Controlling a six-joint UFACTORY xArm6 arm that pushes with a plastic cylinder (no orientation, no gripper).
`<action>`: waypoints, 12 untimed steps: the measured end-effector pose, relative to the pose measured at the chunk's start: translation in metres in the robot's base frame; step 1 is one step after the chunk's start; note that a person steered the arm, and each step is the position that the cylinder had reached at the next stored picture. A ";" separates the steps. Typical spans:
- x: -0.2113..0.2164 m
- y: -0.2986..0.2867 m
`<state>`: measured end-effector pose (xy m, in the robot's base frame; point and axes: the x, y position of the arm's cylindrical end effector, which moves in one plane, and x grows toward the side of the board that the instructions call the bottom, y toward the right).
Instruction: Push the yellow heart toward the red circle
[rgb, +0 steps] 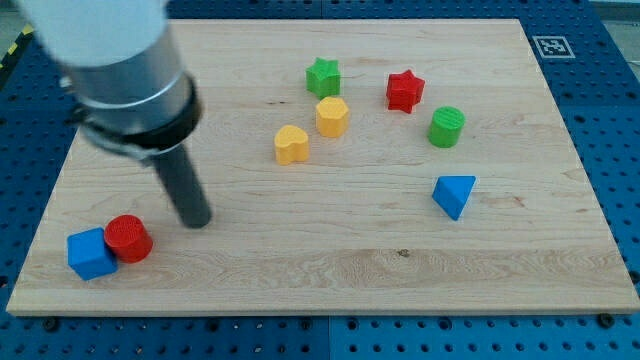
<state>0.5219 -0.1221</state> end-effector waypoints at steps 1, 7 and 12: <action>-0.052 0.010; -0.095 0.056; -0.037 0.001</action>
<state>0.4851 -0.1210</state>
